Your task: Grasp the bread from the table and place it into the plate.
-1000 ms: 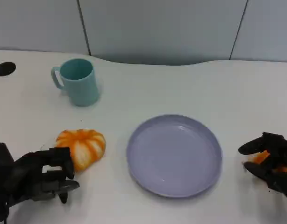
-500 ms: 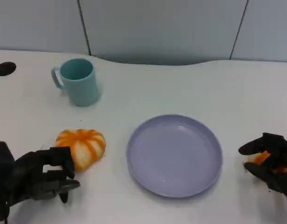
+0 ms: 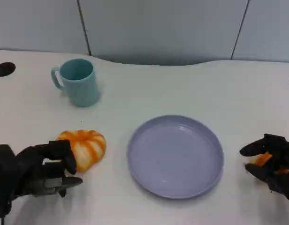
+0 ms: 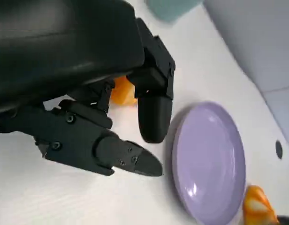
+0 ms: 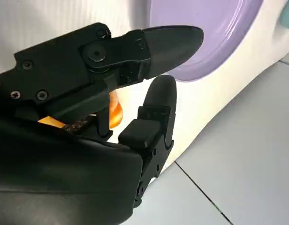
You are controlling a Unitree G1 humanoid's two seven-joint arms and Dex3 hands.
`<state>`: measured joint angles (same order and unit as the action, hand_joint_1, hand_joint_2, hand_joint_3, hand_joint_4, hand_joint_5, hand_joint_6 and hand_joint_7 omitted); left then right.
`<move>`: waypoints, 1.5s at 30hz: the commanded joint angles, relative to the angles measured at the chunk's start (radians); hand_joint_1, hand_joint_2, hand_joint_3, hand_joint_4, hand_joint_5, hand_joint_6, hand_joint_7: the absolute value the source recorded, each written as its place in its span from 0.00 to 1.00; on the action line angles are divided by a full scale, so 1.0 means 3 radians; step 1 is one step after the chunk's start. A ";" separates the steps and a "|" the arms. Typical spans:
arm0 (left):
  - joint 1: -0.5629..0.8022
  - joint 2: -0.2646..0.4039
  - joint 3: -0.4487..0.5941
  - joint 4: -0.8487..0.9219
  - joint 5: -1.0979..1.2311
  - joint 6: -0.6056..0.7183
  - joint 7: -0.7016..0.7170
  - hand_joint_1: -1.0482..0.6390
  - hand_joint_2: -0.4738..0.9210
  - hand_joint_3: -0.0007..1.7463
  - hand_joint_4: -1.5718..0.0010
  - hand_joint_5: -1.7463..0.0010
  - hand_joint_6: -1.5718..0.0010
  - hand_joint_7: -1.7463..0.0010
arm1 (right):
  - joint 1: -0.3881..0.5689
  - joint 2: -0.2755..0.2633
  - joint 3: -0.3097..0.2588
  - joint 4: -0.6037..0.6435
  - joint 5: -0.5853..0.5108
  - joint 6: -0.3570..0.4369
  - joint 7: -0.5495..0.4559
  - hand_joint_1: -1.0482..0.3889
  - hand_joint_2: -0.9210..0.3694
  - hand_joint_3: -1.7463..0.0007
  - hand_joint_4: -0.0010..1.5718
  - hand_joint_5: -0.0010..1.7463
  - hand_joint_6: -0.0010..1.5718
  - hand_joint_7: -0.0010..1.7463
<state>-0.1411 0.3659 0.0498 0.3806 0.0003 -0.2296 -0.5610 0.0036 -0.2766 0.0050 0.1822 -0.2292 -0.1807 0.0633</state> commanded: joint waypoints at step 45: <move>-0.1095 0.0215 -0.1477 -0.0433 0.3025 0.1393 0.0526 0.28 0.83 0.00 1.00 0.60 0.77 0.99 | 0.0157 0.0034 0.0007 -0.0206 0.0061 -0.0054 -0.0027 0.54 0.00 0.86 0.46 0.68 0.44 0.47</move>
<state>-0.4395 0.4346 -0.3825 0.2041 0.9021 0.1811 -0.4380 0.0407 -0.2573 0.0200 0.1386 -0.2253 -0.1968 0.0506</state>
